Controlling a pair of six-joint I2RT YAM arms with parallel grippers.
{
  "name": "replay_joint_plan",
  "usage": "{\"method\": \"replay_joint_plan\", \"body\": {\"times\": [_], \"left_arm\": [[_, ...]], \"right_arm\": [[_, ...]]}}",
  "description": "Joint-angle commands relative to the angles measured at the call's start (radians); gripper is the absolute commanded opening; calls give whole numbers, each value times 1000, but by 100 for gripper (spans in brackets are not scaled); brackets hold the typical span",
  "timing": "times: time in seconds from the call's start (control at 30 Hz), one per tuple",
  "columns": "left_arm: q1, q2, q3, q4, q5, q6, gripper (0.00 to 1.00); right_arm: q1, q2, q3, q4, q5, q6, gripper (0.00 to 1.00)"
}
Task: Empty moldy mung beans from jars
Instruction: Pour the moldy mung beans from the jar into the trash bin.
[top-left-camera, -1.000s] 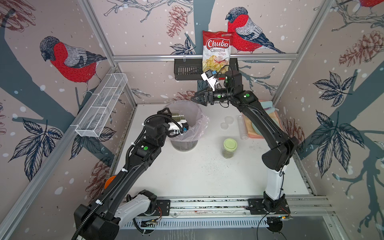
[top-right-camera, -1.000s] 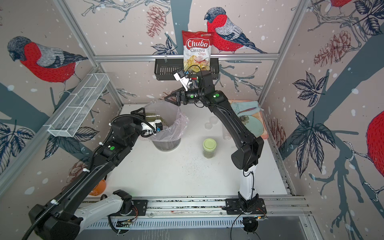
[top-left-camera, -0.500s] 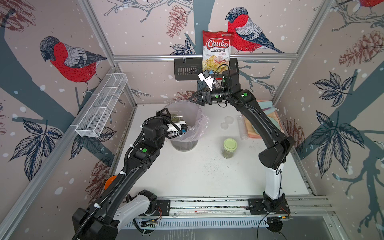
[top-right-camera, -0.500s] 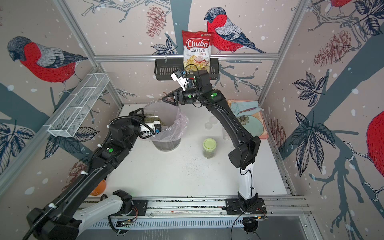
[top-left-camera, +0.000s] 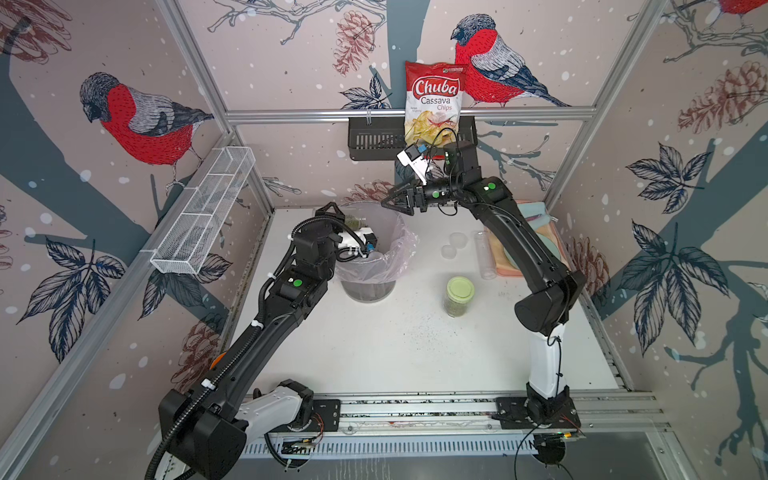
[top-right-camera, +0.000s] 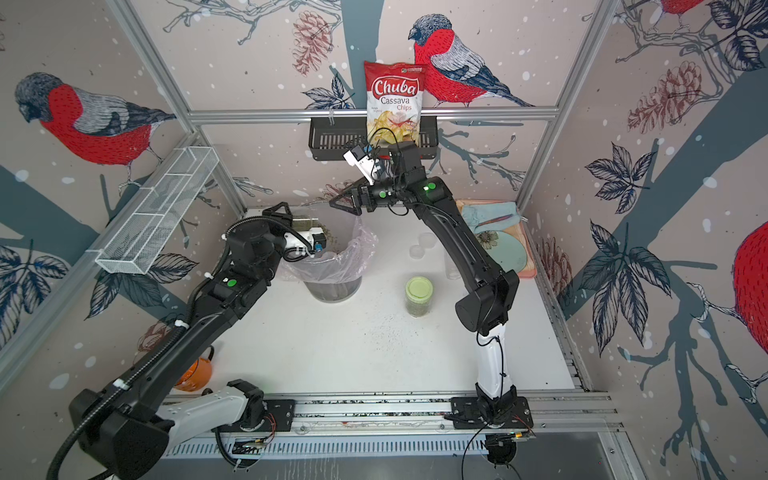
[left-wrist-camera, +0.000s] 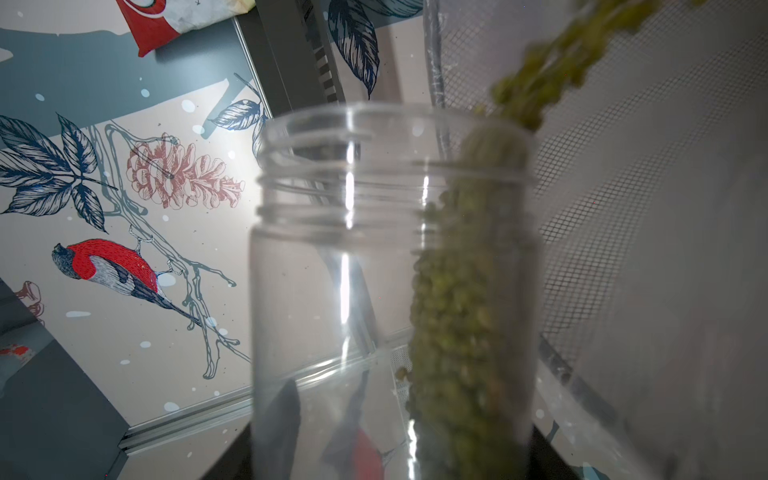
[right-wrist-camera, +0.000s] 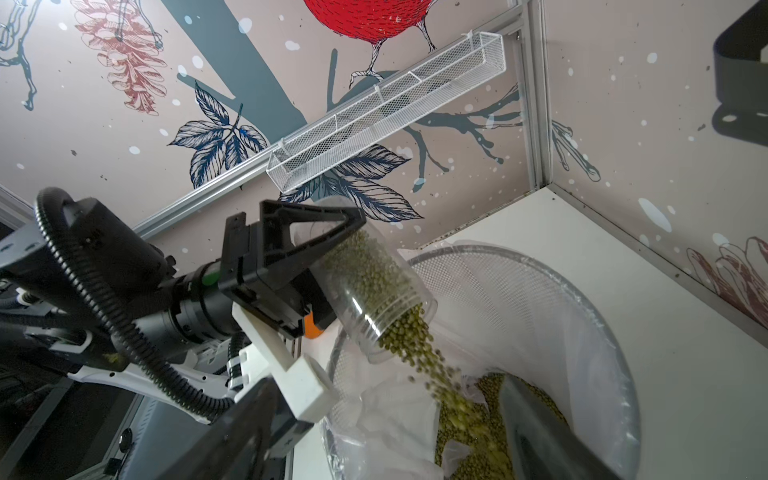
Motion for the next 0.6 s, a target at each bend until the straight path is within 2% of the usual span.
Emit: {"method": "replay_joint_plan", "body": {"times": [0.0,0.33,0.57], "left_arm": [[2,22,34,51,-5,76,5],[6,20,66,-9,-5,90,6],[7,0,64,-65,-4,87,6]], "right_arm": [[-3,-7,7,-25,10,-57,85],[-2,17,53,21,-14,-38,85],[0,35,60,-1,-5,-75,85]]}}
